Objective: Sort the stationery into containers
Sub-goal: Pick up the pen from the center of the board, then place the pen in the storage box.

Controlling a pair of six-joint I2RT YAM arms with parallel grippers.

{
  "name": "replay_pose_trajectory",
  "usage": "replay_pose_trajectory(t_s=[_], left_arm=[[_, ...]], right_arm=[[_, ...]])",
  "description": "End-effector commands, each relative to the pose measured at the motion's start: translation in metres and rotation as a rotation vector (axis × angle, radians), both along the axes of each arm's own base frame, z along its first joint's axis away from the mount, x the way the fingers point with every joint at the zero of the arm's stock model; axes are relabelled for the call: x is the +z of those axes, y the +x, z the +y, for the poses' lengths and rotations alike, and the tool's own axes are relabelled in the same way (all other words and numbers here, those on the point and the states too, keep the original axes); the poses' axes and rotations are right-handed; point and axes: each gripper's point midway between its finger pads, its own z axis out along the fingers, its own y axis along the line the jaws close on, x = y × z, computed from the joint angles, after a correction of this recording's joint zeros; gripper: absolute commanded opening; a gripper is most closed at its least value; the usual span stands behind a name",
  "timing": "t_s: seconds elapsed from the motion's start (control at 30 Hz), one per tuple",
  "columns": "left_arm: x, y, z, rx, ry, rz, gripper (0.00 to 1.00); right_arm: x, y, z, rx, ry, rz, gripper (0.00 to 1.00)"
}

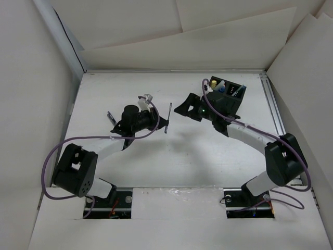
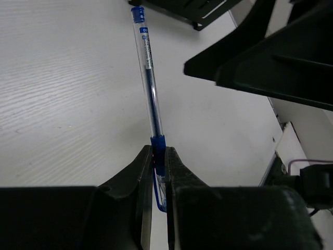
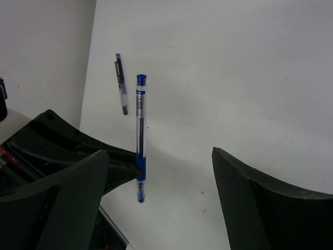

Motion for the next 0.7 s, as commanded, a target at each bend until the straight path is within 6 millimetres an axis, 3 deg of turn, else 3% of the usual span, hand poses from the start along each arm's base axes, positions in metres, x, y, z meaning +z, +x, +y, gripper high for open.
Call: replay_pose_trajectory(t_s=[0.0, 0.1, 0.23, 0.4, 0.6, 0.67], left_arm=[[0.024, -0.013, -0.014, -0.147, -0.071, -0.107, 0.00], [0.028, -0.021, -0.020, -0.188, -0.096, -0.118, 0.00], [0.017, -0.027, -0.029, -0.228, -0.094, -0.093, 0.00], [0.019, -0.028, -0.038, -0.250, -0.098, -0.099, 0.00], [0.022, -0.029, -0.037, -0.250, -0.101, -0.108, 0.00], [0.026, -0.028, -0.037, -0.242, -0.103, -0.119, 0.01]], right_arm=[[0.041, 0.011, 0.021, 0.038, 0.096, -0.096, 0.86], [0.039, 0.014, 0.029, 0.068, 0.113, -0.088, 0.83], [0.035, 0.016, 0.039, 0.116, 0.127, -0.080, 0.76], [0.030, 0.023, 0.047, 0.128, 0.142, -0.062, 0.51], [0.020, 0.026, 0.047, 0.115, 0.137, -0.039, 0.08], [0.020, 0.026, 0.047, 0.115, 0.137, -0.039, 0.01]])
